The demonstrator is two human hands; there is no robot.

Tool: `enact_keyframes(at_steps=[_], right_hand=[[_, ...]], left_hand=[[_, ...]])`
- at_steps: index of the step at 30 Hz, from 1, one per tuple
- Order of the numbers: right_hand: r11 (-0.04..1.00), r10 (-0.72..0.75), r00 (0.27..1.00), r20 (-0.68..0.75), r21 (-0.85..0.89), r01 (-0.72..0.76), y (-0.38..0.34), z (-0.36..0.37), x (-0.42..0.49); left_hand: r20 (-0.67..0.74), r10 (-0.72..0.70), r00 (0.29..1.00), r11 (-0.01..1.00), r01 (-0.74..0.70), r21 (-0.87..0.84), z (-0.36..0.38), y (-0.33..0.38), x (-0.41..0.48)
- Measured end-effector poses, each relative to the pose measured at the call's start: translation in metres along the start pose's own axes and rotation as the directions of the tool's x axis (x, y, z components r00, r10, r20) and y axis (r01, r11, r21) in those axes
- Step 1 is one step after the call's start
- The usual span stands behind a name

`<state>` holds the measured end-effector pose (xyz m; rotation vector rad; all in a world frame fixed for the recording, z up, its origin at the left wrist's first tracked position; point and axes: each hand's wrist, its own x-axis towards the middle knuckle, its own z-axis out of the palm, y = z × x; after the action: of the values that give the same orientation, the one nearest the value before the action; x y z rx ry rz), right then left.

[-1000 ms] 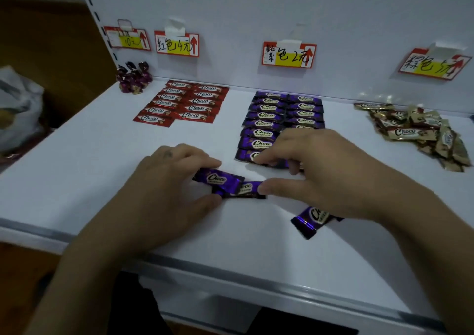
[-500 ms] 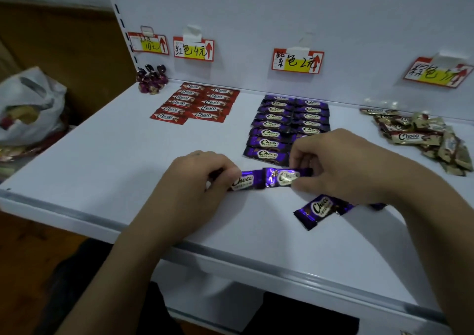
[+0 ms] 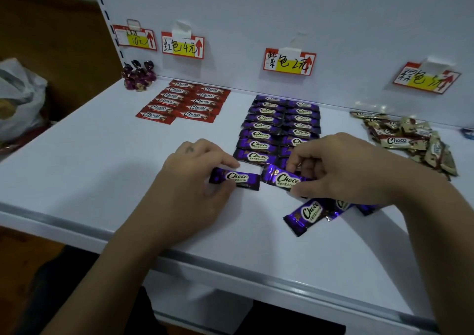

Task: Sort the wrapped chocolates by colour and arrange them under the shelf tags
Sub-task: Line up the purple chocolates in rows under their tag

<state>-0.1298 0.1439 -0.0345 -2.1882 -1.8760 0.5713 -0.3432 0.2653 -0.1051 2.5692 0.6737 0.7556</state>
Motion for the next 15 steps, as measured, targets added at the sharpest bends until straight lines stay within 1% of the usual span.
enact_keyframes(at_steps=[3, 7, 9, 12, 14, 15], right_hand=[[1.0, 0.01, 1.0, -0.016, 0.003, -0.01, 0.002, 0.0, 0.0], [1.0, 0.003, 1.0, 0.012, -0.004, -0.003, 0.002, 0.0, 0.0], [1.0, 0.023, 1.0, -0.003, -0.013, -0.023, 0.001, -0.001, 0.0], [1.0, 0.003, 0.995, -0.104, 0.005, -0.002, -0.001, -0.004, -0.001], [0.998, -0.023, 0.984, -0.178, 0.053, 0.033, -0.006, -0.003, 0.0], [0.998, -0.036, 0.981, -0.191, 0.037, 0.044, -0.009, -0.001, 0.001]], left_hand=[[-0.001, 0.017, 1.0, 0.998, -0.016, 0.053, 0.001, 0.007, 0.002], [-0.016, 0.023, 1.0, 0.995, -0.021, 0.095, 0.001, 0.012, -0.001], [-0.028, 0.025, 0.999, 0.992, -0.021, 0.121, 0.001, 0.012, -0.003], [-0.034, 0.029, 0.999, 0.988, -0.023, 0.152, 0.0, 0.013, -0.003], [-0.031, 0.057, 0.998, 0.989, -0.052, 0.139, 0.0, 0.014, -0.002], [-0.026, 0.071, 0.997, 0.989, -0.067, 0.134, 0.0, 0.014, -0.002]])
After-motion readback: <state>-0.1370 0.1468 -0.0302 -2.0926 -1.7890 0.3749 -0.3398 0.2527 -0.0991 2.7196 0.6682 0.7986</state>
